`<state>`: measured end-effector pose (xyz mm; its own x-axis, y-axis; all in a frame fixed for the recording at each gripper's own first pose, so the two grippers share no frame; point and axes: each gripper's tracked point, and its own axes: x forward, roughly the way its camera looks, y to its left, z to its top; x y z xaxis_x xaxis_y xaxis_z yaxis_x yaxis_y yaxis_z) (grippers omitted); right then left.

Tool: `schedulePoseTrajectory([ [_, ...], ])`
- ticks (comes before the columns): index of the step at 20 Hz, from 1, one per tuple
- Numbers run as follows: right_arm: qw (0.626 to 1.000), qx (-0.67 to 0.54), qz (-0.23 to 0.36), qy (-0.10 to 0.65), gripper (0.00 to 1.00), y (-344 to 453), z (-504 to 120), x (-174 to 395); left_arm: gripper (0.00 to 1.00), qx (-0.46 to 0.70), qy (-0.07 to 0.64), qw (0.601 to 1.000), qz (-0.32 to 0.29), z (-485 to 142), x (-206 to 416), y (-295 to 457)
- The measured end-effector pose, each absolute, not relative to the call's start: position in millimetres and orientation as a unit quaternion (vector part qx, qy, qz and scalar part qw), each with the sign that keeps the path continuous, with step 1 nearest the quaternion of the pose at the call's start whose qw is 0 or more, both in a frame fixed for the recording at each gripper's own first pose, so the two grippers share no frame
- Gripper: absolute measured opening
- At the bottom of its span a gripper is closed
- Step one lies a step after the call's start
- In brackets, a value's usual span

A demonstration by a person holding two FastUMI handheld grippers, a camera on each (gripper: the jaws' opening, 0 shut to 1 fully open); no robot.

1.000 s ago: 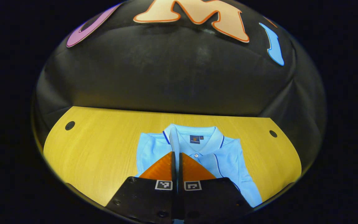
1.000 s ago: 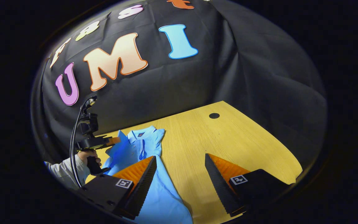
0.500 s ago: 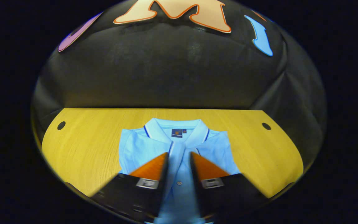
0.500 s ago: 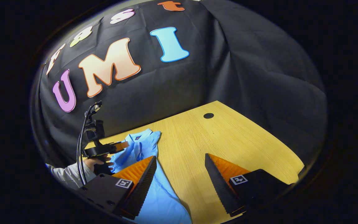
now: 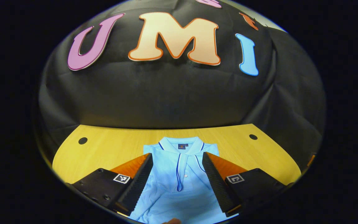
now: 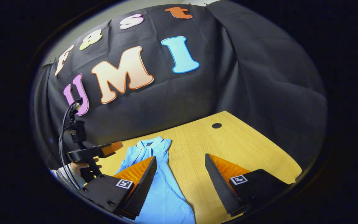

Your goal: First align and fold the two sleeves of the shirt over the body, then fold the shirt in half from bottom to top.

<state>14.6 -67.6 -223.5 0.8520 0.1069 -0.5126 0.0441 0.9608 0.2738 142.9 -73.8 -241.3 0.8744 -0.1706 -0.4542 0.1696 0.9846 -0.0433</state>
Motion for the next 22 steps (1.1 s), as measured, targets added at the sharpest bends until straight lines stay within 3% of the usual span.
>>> schedulePoseTrajectory([
  [9, 0.955, 0.063, 0.085, 0.277, 0.98, -36, -229, -51, 0.96, 0.025, 0.237, 0.969, -0.065, -219, 26, -23],
  [11, 0.951, 0.044, 0.1, 0.29, 0.98, -34, -238, -66, 0.96, 0.027, 0.249, 0.966, -0.058, -226, -3, -12],
  [12, 0.949, 0.041, 0.105, 0.296, 0.92, -33, -241, -74, 0.95, 0.028, 0.255, 0.965, -0.054, -230, -17, -7],
  [15, 0.942, 0.041, 0.113, 0.313, 0.92, -31, -251, -94, 0.96, 0.033, 0.281, 0.958, -0.042, -246, -53, 6],
  [16, 0.94, 0.041, 0.115, 0.319, 0.98, -29, -255, -101, 0.95, 0.034, 0.29, 0.956, -0.04, -251, -65, 10],
  [17, 0.937, 0.038, 0.116, 0.327, 0.92, -27, -260, -108, 0.96, 0.036, 0.3, 0.953, -0.038, -258, -76, 13],
  [20, 0.929, 0.029, 0.12, 0.349, 0.92, -19, -279, -130, 0.96, 0.041, 0.327, 0.943, -0.046, -280, -107, 18],
  [22, 0.922, 0.022, 0.12, 0.367, 0.98, -14, -294, -146, 0.96, 0.052, 0.343, 0.936, -0.056, -296, -125, 19],
])
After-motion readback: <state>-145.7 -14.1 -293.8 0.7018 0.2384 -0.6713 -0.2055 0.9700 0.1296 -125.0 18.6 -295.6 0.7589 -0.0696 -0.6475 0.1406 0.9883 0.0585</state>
